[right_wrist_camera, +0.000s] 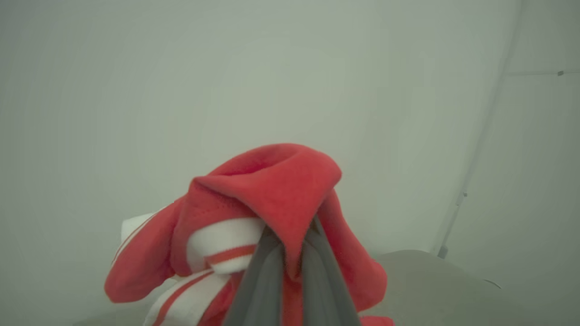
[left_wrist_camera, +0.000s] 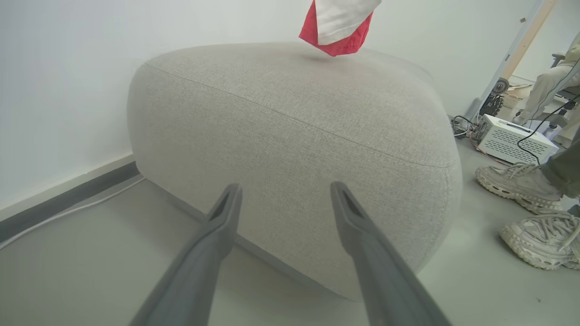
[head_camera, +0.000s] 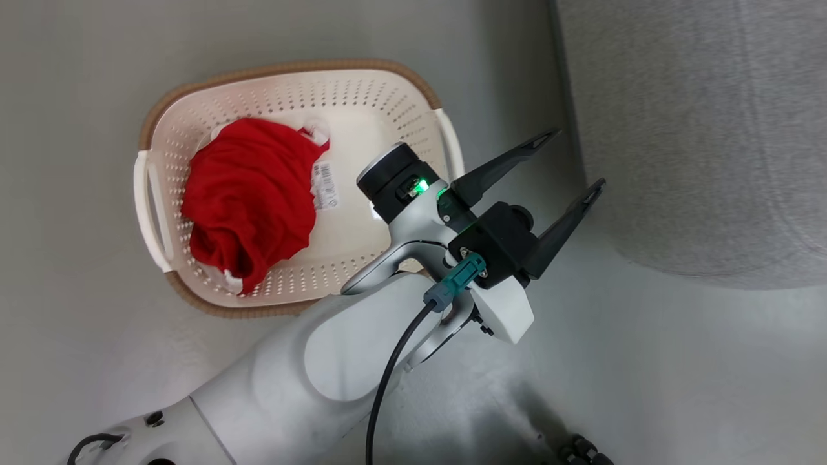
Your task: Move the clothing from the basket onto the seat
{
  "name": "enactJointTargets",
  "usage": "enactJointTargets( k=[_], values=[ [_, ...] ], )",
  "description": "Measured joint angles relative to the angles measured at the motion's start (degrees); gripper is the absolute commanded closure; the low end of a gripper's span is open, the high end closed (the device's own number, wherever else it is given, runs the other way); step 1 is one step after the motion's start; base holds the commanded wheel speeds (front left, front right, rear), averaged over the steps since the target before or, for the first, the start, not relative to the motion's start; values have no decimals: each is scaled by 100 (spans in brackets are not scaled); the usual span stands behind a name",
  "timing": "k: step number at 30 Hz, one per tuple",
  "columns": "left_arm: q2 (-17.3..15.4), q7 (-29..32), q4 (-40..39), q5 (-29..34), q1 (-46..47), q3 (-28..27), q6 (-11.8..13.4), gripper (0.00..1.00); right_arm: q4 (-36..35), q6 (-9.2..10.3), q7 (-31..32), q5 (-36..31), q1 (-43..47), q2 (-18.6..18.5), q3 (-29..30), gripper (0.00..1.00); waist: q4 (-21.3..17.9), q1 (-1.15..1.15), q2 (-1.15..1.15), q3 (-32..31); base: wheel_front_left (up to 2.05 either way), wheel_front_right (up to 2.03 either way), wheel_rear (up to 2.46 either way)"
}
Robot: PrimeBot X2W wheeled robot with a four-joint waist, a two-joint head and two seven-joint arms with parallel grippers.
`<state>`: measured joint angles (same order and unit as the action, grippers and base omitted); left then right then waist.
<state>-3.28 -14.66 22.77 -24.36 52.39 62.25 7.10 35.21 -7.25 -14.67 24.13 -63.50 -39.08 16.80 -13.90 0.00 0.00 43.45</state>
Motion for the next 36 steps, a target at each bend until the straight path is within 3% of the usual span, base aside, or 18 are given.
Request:
enactJointTargets(
  k=[6,10,11,14,19,23,24,25,26,36],
  values=[
    [1,0,-80,-49,95,104,96,0,488,-2,-3,-112,-359,-5,99,100,261,0,0,286,0,0,0],
    [-1,0,-112,-96,96,116,141,0,931,-2,-4,-83,-418,30,-172,100,369,0,0,371,0,0,0],
    [-1,0,-147,-97,96,120,165,0,1299,-2,-4,111,-418,135,-438,100,424,0,0,393,0,0,0],
    [1,0,-175,-105,96,124,179,0,1514,-2,-4,353,-399,227,-787,100,460,0,0,391,0,0,0],
    [3,0,-240,-130,96,121,179,0,1368,-3,-4,1144,-147,246,-1655,100,519,0,0,306,0,0,0],
    [4,0,-268,-149,94,101,179,0,1316,-3,-4,1640,208,196,-1995,100,540,0,0,192,0,0,0],
    [5,0,-268,-149,93,98,178,0,1319,-3,-4,1705,258,162,-2037,87,547,0,0,163,0,0,0],
    [7,0,-269,-149,90,91,178,0,1318,-3,-4,1785,300,132,-2067,55,555,0,0,132,0,0,0],
    [7,0,-271,-149,89,77,177,0,1306,-3,-4,1859,329,108,-2106,0,563,0,0,98,0,0,0],
    [10,0,-346,-210,-172,-145,144,0,824,-3,-4,2072,1011,118,-2120,0,637,0,0,-400,0,0,0]
  ],
)
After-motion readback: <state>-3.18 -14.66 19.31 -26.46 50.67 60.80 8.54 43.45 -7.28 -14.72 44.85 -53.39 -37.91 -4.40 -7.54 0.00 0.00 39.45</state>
